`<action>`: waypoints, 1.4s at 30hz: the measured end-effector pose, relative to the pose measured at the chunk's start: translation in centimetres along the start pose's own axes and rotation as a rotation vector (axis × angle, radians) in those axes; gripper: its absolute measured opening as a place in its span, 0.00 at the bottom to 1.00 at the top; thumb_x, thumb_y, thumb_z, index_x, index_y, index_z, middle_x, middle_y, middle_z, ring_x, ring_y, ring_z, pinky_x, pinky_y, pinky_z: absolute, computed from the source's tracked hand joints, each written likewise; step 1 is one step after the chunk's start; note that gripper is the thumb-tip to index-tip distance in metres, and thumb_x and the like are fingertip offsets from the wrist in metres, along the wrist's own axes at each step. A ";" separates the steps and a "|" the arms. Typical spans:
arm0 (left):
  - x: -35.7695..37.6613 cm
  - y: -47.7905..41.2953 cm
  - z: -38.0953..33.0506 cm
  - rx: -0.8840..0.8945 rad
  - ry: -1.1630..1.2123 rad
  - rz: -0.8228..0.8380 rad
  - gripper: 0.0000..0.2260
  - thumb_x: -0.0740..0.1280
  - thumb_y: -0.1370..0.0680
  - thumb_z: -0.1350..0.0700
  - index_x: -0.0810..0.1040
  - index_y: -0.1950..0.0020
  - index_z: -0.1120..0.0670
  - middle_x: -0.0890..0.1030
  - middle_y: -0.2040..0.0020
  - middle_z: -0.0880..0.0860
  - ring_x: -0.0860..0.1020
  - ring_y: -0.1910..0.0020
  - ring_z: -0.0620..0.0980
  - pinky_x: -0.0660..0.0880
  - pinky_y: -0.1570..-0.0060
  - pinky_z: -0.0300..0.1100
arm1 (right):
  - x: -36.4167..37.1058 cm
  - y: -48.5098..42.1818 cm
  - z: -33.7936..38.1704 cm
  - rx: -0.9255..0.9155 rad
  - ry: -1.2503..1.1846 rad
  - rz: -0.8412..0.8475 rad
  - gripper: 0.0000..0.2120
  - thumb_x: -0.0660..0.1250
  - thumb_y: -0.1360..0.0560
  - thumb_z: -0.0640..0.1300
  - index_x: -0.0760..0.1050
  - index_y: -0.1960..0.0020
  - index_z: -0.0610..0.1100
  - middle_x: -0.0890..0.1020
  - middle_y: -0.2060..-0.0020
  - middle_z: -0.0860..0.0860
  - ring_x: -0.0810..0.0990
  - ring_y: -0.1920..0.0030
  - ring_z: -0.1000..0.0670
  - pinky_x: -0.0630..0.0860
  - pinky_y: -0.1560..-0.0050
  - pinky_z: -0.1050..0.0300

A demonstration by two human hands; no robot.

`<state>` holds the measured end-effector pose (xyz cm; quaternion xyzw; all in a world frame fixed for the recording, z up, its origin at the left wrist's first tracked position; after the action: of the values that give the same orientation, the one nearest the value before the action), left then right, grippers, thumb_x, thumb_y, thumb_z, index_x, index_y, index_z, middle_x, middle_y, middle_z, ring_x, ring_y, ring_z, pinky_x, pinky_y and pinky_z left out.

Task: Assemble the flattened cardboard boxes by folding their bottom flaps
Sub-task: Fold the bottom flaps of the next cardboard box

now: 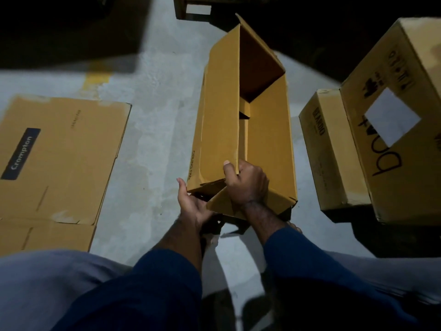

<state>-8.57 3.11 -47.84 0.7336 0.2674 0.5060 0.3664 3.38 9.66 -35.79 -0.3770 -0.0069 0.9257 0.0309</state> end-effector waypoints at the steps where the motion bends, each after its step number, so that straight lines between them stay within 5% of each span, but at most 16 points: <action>1: 0.0 -0.3 0.1 0.004 0.009 0.006 0.42 0.58 0.26 0.24 0.71 0.25 0.56 0.77 0.32 0.66 0.74 0.32 0.69 0.64 0.30 0.71 | 0.0 0.0 -0.3 0.002 -0.003 -0.002 0.24 0.59 0.25 0.61 0.72 0.68 0.42 0.76 0.73 0.47 0.75 0.70 0.43 0.74 0.65 0.50; 5: 0.5 0.1 0.3 0.088 -0.038 -0.031 0.36 0.58 0.23 0.27 0.73 0.28 0.54 0.81 0.37 0.64 0.78 0.36 0.67 0.71 0.34 0.69 | 0.3 0.3 -1.1 -0.014 -0.010 0.008 0.24 0.59 0.24 0.62 0.76 0.65 0.43 0.80 0.70 0.49 0.78 0.67 0.43 0.77 0.64 0.50; 9: 1.9 1.5 -0.7 0.144 -0.070 -0.034 0.26 0.59 0.20 0.34 0.78 0.35 0.52 0.86 0.49 0.61 0.84 0.49 0.63 0.82 0.51 0.58 | 0.0 0.0 0.0 -0.033 -0.059 0.020 0.17 0.60 0.24 0.60 0.72 0.67 0.51 0.78 0.70 0.52 0.77 0.67 0.45 0.71 0.65 0.54; 12: 2.9 2.2 -2.3 0.229 -0.092 -0.050 0.28 0.61 0.22 0.34 0.78 0.32 0.52 0.83 0.40 0.62 0.80 0.39 0.64 0.77 0.40 0.63 | -0.8 -1.4 1.9 -0.018 -0.193 0.027 0.18 0.61 0.25 0.59 0.69 0.69 0.52 0.75 0.72 0.55 0.76 0.68 0.47 0.71 0.64 0.54; 16: 5.3 4.6 -6.5 0.518 -0.076 -0.208 0.26 0.67 0.25 0.35 0.80 0.35 0.50 0.83 0.40 0.57 0.81 0.41 0.59 0.81 0.43 0.55 | -1.2 -3.1 3.1 0.106 -0.578 0.052 0.14 0.64 0.26 0.52 0.74 0.67 0.48 0.75 0.75 0.59 0.72 0.70 0.57 0.68 0.66 0.57; 20: 9.9 9.6 -10.4 0.946 -0.118 -0.310 0.08 0.69 0.19 0.51 0.80 0.50 0.55 0.83 0.55 0.50 0.82 0.56 0.43 0.77 0.62 0.33 | -2.5 -4.3 3.9 0.335 -1.059 -0.072 0.09 0.66 0.26 0.45 0.79 0.54 0.40 0.81 0.60 0.50 0.80 0.56 0.50 0.78 0.55 0.54; 23: 13.4 12.3 -10.8 1.174 -0.340 -0.342 0.15 0.73 0.25 0.43 0.76 0.58 0.53 0.79 0.60 0.48 0.77 0.60 0.44 0.73 0.64 0.35 | -2.0 -5.4 2.5 0.509 -1.425 -0.055 0.16 0.65 0.23 0.46 0.80 0.44 0.35 0.84 0.50 0.40 0.84 0.50 0.40 0.81 0.49 0.49; 25: 15.7 13.3 -9.9 1.251 -0.552 -0.348 0.18 0.73 0.31 0.35 0.77 0.58 0.48 0.80 0.53 0.49 0.77 0.50 0.50 0.77 0.53 0.46 | -1.5 -5.4 1.0 0.584 -1.554 -0.053 0.22 0.62 0.23 0.50 0.81 0.40 0.35 0.84 0.46 0.38 0.84 0.47 0.37 0.80 0.43 0.45; 27: 17.3 13.3 -8.5 1.294 -0.778 -0.343 0.18 0.74 0.32 0.34 0.78 0.54 0.46 0.77 0.46 0.49 0.72 0.40 0.53 0.76 0.43 0.55 | -0.4 -4.2 -1.0 0.696 -1.577 -0.065 0.23 0.58 0.20 0.51 0.81 0.39 0.37 0.84 0.47 0.38 0.84 0.48 0.38 0.79 0.43 0.45; 31: 16.8 11.0 -5.2 1.277 -1.153 -0.316 0.22 0.73 0.33 0.32 0.80 0.49 0.47 0.75 0.45 0.48 0.67 0.37 0.52 0.73 0.39 0.60 | 2.1 -0.7 -5.3 0.996 -1.485 0.022 0.24 0.55 0.17 0.55 0.78 0.33 0.40 0.85 0.46 0.37 0.84 0.46 0.36 0.83 0.50 0.43; 36: 11.8 6.9 -1.7 1.104 -1.442 -0.257 0.20 0.75 0.32 0.34 0.79 0.49 0.45 0.75 0.43 0.46 0.68 0.35 0.52 0.69 0.35 0.65 | 2.0 0.9 -9.0 1.052 -1.126 0.111 0.22 0.51 0.13 0.51 0.79 0.36 0.40 0.88 0.57 0.42 0.86 0.55 0.40 0.82 0.57 0.49; 39: 9.5 5.4 0.0 0.987 -1.490 -0.203 0.20 0.76 0.30 0.38 0.82 0.45 0.47 0.76 0.37 0.48 0.67 0.32 0.51 0.69 0.32 0.61 | 1.6 0.1 -9.8 1.052 -0.949 0.106 0.27 0.57 0.16 0.61 0.76 0.30 0.41 0.83 0.41 0.43 0.82 0.43 0.40 0.79 0.44 0.48; 42: 8.2 4.0 1.5 0.834 -1.610 -0.048 0.19 0.75 0.24 0.46 0.82 0.36 0.51 0.73 0.27 0.50 0.66 0.27 0.49 0.65 0.26 0.52 | 1.1 -2.3 -10.6 0.895 -0.743 0.041 0.41 0.62 0.33 0.77 0.78 0.33 0.48 0.84 0.40 0.46 0.82 0.41 0.41 0.78 0.37 0.40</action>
<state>-4.26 6.61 -40.39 0.9330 0.1072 -0.3053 0.1575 10.15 11.93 -44.07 0.0226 0.3820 0.9090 0.1649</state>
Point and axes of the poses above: each hand's wrist, its own y-axis away from the middle knuckle, its own x-axis out of the palm, z = x × y, the point moved 5 cm from there along -y, towards the middle knuckle
